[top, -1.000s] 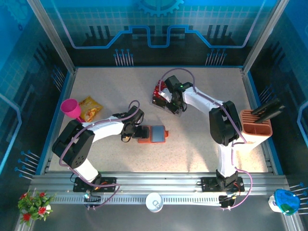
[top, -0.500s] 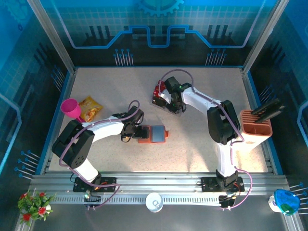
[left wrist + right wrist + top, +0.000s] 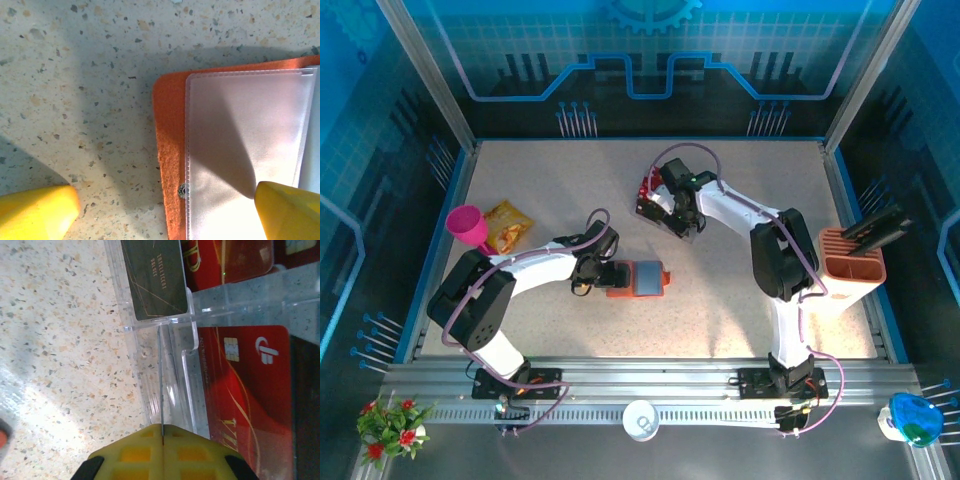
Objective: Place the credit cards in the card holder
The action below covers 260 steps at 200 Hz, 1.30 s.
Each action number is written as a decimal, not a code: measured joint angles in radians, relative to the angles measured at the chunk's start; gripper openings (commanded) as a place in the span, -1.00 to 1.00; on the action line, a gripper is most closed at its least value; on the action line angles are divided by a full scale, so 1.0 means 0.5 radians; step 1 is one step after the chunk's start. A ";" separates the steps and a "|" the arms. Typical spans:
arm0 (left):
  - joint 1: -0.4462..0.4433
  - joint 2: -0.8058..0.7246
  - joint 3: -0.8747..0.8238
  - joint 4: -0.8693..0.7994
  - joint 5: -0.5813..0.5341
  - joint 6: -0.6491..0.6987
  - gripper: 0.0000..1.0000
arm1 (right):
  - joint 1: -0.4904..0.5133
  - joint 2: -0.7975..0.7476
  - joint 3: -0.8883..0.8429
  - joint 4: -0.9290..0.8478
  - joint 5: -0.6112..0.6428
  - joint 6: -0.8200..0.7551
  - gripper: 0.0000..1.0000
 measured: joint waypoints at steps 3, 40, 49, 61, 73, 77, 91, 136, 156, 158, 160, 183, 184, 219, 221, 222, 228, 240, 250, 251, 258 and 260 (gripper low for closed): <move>0.000 -0.001 0.000 0.000 0.001 0.000 0.90 | 0.002 -0.009 0.001 -0.005 0.000 0.000 -1.00; 0.000 -0.021 -0.002 0.000 0.015 0.000 0.90 | 0.026 -0.191 0.010 -0.018 -0.056 0.057 -1.00; 0.000 -0.024 -0.002 -0.001 0.018 0.000 0.90 | 0.031 -0.246 0.010 -0.019 -0.085 0.107 -1.00; 0.000 -0.026 -0.002 -0.003 0.022 0.000 0.90 | 0.031 -0.313 0.010 -0.018 -0.130 0.182 -1.00; 0.000 -0.027 -0.002 -0.005 0.022 0.001 0.90 | 0.030 -0.381 0.002 0.001 -0.192 0.286 -1.00; 0.000 -0.027 -0.002 -0.005 0.022 0.001 0.90 | 0.030 -0.404 -0.009 0.020 -0.217 0.323 -1.00; 0.000 -0.027 0.000 -0.012 0.017 0.000 0.90 | 0.030 -0.484 -0.078 0.087 -0.311 0.471 -1.00; -0.002 -0.027 0.012 -0.028 -0.008 0.000 0.91 | 0.031 -0.700 -0.571 0.468 -0.634 1.032 -1.00; -0.002 -0.025 0.016 -0.034 -0.008 0.000 0.91 | 0.031 -0.768 -0.804 0.664 -0.761 1.265 -1.00; -0.002 -0.025 0.018 -0.036 -0.008 0.000 0.92 | 0.031 -0.773 -0.822 0.685 -0.774 1.283 -1.00; -0.002 -0.025 0.018 -0.037 -0.008 0.001 0.92 | 0.031 -0.780 -0.846 0.706 -0.787 1.301 -1.00; -0.005 -0.009 0.053 -0.076 -0.008 0.000 0.92 | 0.031 -0.853 -1.064 0.906 -0.912 1.533 -1.00; -0.005 -0.009 0.053 -0.076 -0.008 0.000 0.92 | 0.031 -0.855 -1.070 0.913 -0.915 1.540 -1.00; 0.000 0.018 0.127 -0.105 -0.073 0.004 0.93 | 0.051 -0.945 -1.244 1.090 -1.028 1.756 -1.00; 0.002 0.020 0.133 -0.105 -0.080 0.005 0.93 | 0.052 -0.951 -1.250 1.102 -1.035 1.764 -1.00; 0.002 0.021 0.134 -0.105 -0.084 0.007 0.94 | 0.053 -0.953 -1.254 1.103 -1.035 1.766 -1.00; 0.003 0.027 0.154 -0.109 -0.102 0.008 0.93 | 0.056 -0.967 -1.273 1.122 -1.048 1.788 -1.00; 0.004 0.039 0.190 -0.114 -0.137 0.010 0.93 | 0.061 -0.998 -1.311 1.151 -1.067 1.830 -1.00; 0.004 0.040 0.214 -0.122 -0.159 0.010 0.94 | 0.064 -1.023 -1.341 1.173 -1.079 1.858 -1.00; 0.004 0.040 0.217 -0.124 -0.164 0.010 0.94 | 0.064 -1.025 -1.344 1.174 -1.081 1.861 -1.00; 0.004 0.040 0.230 -0.133 -0.181 0.011 0.94 | 0.066 -1.041 -1.366 1.190 -1.093 1.876 -1.00; 0.004 0.040 0.233 -0.134 -0.182 0.010 0.94 | 0.066 -1.047 -1.373 1.195 -1.096 1.875 -1.00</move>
